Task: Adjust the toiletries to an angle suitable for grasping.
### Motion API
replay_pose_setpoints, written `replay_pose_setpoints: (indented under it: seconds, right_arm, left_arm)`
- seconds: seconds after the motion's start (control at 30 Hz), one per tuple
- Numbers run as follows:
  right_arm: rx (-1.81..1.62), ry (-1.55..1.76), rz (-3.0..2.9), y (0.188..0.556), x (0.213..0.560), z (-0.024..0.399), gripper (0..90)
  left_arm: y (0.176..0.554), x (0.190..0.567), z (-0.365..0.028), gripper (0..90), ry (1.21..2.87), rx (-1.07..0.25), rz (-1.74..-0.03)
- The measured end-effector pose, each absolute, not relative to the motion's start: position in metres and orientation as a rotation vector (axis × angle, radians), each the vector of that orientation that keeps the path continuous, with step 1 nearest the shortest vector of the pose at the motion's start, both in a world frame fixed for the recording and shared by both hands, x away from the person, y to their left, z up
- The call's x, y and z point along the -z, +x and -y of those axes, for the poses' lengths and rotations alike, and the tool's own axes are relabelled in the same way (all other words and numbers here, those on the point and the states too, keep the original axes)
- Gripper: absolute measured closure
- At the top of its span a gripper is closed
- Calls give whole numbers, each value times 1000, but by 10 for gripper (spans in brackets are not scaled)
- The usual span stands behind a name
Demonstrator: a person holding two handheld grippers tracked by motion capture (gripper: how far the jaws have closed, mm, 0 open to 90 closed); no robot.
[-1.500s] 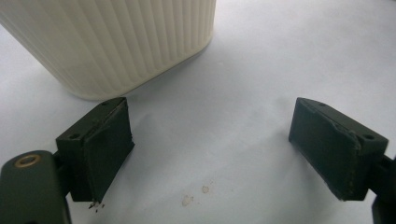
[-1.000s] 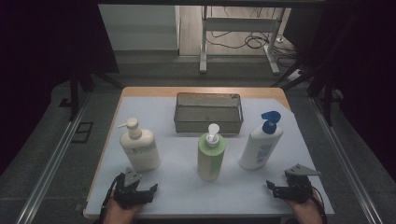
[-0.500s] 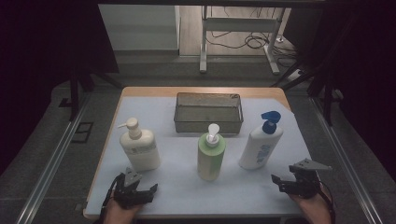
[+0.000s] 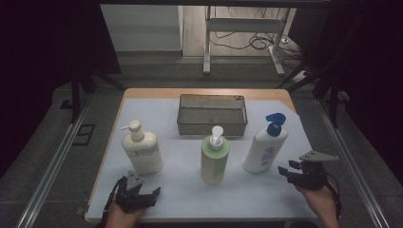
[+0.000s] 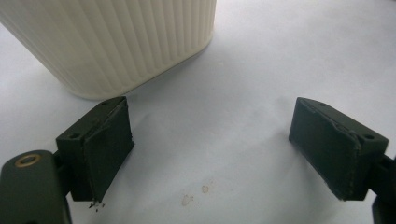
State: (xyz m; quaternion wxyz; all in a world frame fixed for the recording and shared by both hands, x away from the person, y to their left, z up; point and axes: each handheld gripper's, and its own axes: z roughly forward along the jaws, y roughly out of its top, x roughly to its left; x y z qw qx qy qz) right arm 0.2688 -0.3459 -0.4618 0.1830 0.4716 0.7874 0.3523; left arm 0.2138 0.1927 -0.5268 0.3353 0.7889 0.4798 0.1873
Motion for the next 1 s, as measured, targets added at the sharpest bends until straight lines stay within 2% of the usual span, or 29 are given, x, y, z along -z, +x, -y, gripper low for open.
replay_pose_setpoints:
  seconds: [0.13, 0.27, 0.47, 1.0]
  right_arm:
    - [-1011, 1328, -2220, 279, 461, 346, 597]
    - [-1070, 1346, -2194, 289, 463, 348, 753]
    - [-1064, 1341, -2202, 307, 470, 346, 880]
    - [-1078, 1299, -2294, 339, 487, 340, 852]
  left_arm:
    - [214, 527, -193, 130, 2057, -490, -1251]
    - [214, 527, -193, 130, 2056, -490, -1251]
    - [213, 527, -193, 129, 2056, -490, -1251]
    - [213, 527, -193, 130, 2053, -492, -1250]
